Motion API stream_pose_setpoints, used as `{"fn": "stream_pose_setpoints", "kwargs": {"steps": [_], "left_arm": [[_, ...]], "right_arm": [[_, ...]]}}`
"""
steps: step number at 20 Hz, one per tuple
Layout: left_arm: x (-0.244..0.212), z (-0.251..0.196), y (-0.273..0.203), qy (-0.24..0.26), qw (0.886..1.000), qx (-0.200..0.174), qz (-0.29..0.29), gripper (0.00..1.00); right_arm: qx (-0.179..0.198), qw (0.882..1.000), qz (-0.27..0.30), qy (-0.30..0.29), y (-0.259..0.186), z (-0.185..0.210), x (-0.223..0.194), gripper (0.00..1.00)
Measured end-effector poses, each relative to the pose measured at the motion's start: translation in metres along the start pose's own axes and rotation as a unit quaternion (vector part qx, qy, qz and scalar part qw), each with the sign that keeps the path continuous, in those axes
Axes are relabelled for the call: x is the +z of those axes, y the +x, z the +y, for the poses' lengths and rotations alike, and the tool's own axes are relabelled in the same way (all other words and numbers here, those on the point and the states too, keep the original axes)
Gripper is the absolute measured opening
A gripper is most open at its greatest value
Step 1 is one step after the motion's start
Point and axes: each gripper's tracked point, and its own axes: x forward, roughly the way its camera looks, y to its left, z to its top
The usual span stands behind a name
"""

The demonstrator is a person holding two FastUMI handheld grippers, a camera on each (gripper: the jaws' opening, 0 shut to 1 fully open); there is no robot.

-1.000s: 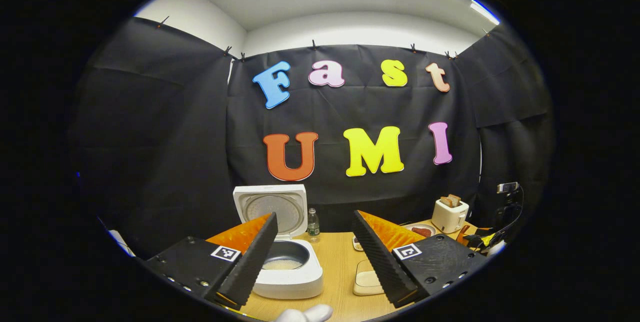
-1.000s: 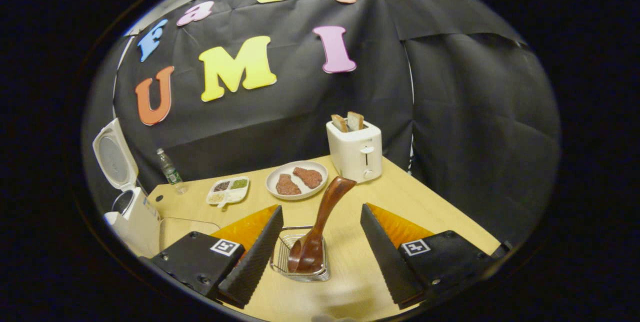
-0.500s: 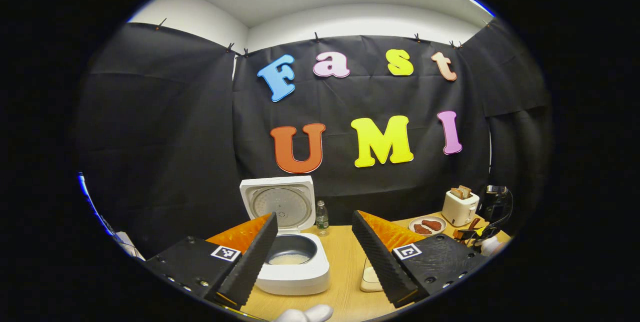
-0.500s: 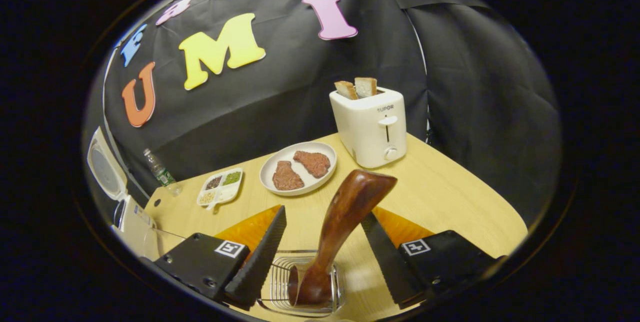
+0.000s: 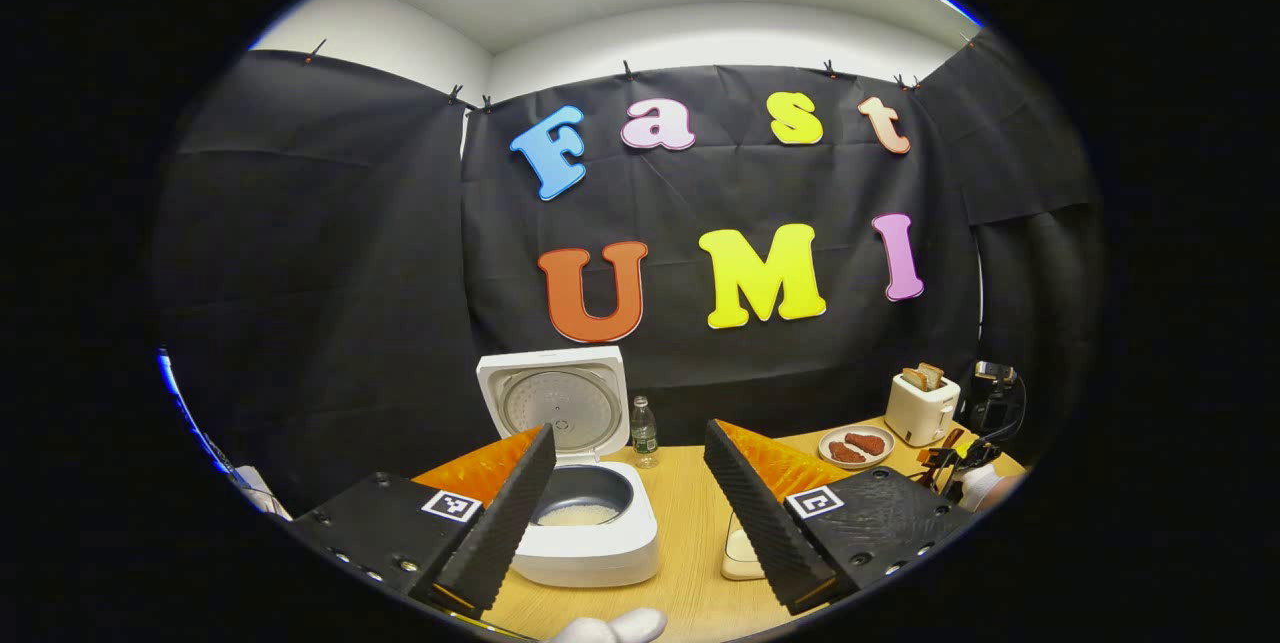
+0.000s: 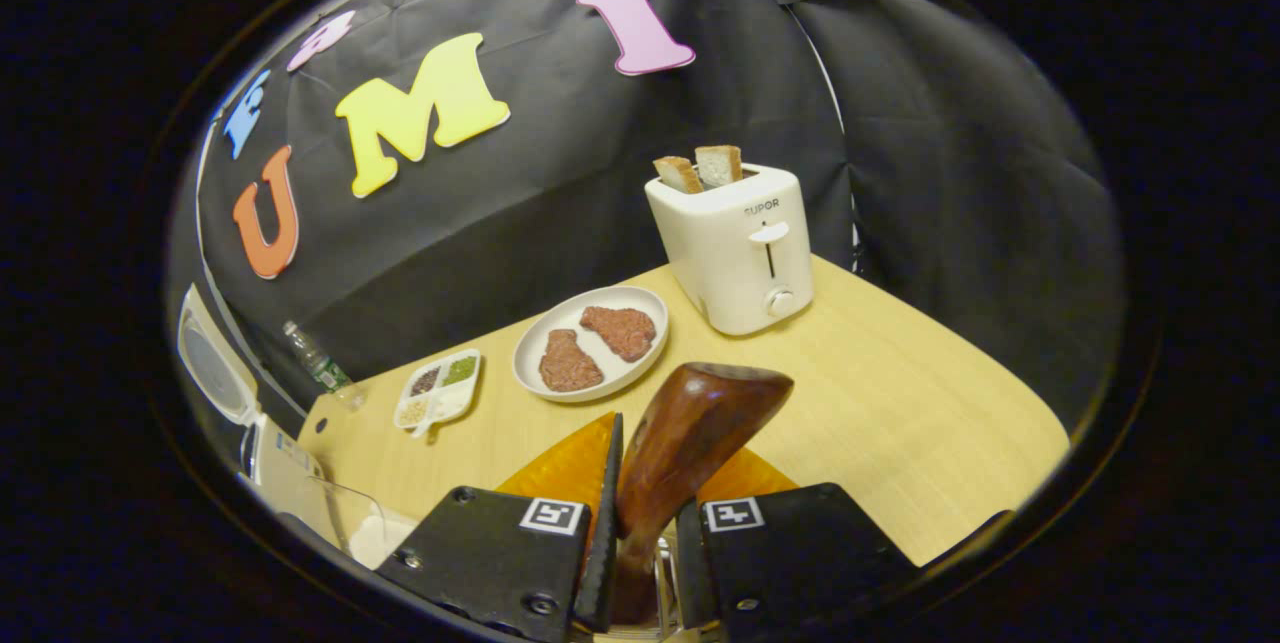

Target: Close the left gripper, press the button to open the rice cooker; take a wooden spoon from the chopstick holder with the right hand, scoop a spoonful of rice and pour it into the rice cooker, then put the wooden spoon back into the chopstick holder.

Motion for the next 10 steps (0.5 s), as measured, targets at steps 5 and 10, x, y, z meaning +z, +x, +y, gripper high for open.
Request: {"fn": "stream_pose_setpoints", "kwargs": {"steps": [5, 10], "left_arm": [[-0.003, 0.005, -0.003, -0.002, 1.0, -0.001, 0.0, 0.95], [-0.005, 0.018, -0.006, -0.01, 1.0, 0.002, -0.002, 0.95]], "right_arm": [[0.011, 1.0, -0.012, -0.013, -0.016, 0.014, 0.01, 0.29], [0.01, 0.998, -0.046, -0.051, -0.047, 0.033, 0.035, 0.29]]}}
